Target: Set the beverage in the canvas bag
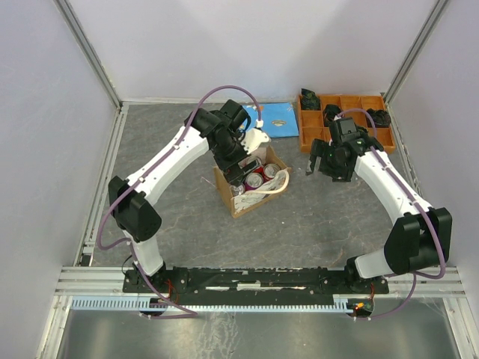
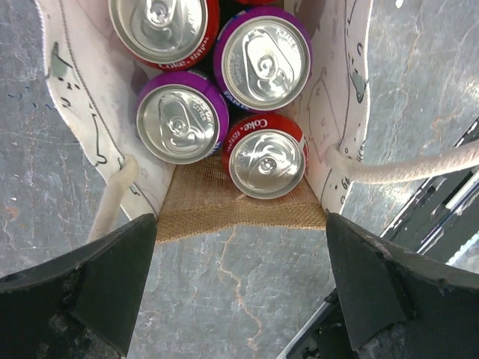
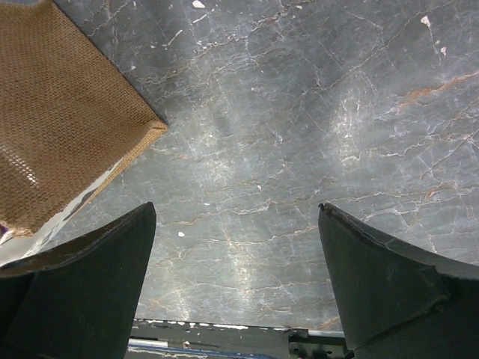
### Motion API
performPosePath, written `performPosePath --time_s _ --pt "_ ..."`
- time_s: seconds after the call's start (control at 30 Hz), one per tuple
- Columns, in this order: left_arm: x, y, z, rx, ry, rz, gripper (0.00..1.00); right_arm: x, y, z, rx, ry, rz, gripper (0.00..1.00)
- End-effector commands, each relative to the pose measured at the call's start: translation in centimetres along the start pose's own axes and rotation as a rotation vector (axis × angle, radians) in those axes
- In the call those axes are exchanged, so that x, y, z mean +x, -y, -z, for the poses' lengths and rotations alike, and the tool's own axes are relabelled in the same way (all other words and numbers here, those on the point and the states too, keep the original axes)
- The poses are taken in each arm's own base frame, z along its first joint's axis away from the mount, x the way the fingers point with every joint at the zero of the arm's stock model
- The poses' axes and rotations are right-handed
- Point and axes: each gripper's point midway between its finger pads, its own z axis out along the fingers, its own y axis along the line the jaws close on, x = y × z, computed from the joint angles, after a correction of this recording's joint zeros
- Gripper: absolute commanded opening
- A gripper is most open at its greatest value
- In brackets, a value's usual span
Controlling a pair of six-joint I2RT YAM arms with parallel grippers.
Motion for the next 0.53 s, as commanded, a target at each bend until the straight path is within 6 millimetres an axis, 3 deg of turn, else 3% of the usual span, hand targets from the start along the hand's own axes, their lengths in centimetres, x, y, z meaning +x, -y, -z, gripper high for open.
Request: performPosePath --time_s 0.0,0.13,0.5 --pt "-2.9 -0.2 3.6 -0.064 0.16 0.05 0.99 -2.1 -0.7 1.5 -0.026 0.062 0.019 0.97" --pt "-4.2 0.0 5.2 -0.08 0.26 0.084 0.99 -2.6 -0.7 2.4 -0.028 0.075 0.031 0.98" --pt "-5.6 0.8 8.1 -0.1 0.415 0.134 0.99 -3.5 -1.1 3.9 -0.051 0.107 0.058 0.98"
